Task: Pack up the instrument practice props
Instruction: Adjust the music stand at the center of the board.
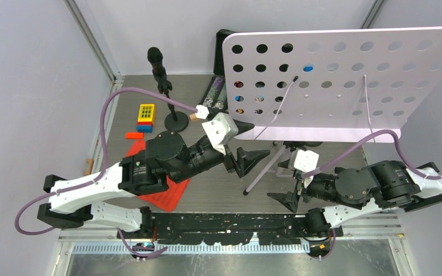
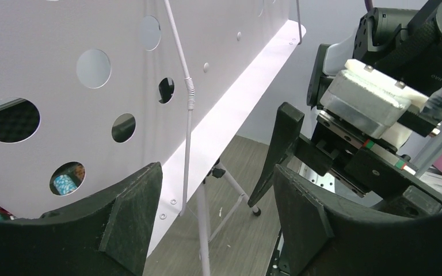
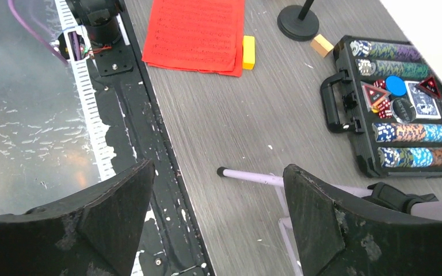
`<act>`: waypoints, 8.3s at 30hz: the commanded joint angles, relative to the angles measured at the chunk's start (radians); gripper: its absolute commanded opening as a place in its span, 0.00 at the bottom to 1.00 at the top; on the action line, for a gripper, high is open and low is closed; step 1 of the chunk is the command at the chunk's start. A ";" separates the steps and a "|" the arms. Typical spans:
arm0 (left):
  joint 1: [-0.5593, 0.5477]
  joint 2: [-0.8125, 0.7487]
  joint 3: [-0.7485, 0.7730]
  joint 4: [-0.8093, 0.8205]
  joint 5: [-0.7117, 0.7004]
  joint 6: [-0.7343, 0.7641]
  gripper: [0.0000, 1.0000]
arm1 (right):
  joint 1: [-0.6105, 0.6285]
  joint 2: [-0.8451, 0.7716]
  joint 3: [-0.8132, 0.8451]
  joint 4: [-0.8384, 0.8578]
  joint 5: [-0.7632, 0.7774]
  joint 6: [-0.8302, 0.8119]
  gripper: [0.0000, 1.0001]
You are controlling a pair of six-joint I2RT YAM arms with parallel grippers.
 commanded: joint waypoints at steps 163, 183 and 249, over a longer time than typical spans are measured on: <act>0.429 0.800 0.076 0.957 0.992 -0.561 0.75 | 0.002 -0.345 -0.667 0.355 -0.084 0.563 0.85; 0.421 0.738 0.068 0.806 0.952 -0.464 0.09 | 0.003 -0.354 -0.676 0.361 -0.076 0.571 0.85; 0.444 0.626 -0.002 0.693 0.724 -0.362 0.10 | 0.003 -0.382 -0.704 0.352 -0.057 0.587 0.85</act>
